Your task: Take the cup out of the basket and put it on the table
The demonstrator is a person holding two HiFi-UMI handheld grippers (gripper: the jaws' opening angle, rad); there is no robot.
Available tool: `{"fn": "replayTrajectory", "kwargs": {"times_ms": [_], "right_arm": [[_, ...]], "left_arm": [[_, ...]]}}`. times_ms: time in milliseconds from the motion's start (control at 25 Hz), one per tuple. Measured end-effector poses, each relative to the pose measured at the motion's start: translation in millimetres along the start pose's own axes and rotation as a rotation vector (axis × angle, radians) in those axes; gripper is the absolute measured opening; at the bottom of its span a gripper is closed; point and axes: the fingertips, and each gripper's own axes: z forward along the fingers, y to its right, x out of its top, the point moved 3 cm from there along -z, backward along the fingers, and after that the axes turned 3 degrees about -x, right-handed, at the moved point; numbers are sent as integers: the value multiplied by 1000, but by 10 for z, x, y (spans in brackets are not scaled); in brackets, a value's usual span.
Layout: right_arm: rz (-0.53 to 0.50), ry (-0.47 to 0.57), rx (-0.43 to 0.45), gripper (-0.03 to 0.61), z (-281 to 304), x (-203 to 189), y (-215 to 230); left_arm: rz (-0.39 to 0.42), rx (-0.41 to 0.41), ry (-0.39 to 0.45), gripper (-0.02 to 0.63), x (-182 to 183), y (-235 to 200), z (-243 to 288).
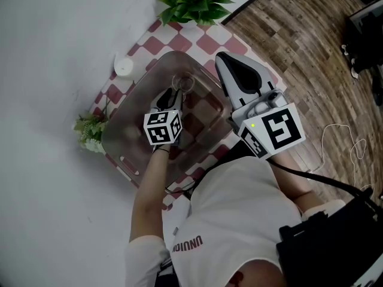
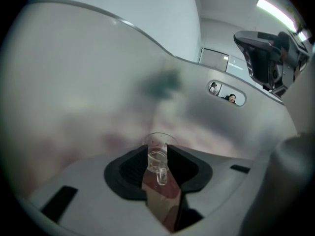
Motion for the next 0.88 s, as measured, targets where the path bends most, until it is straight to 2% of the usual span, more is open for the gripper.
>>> {"fn": "replayTrajectory", "kwargs": {"times_ms": [640,880], "right_arm": [[7,-11,-17,17,18,-30,25],[10,-15,-21,17,20,-36,33]], "left_arm": [[15,-33,-82,131,-201,55,130],[26,-34,-84,135,-202,60,136]]}}
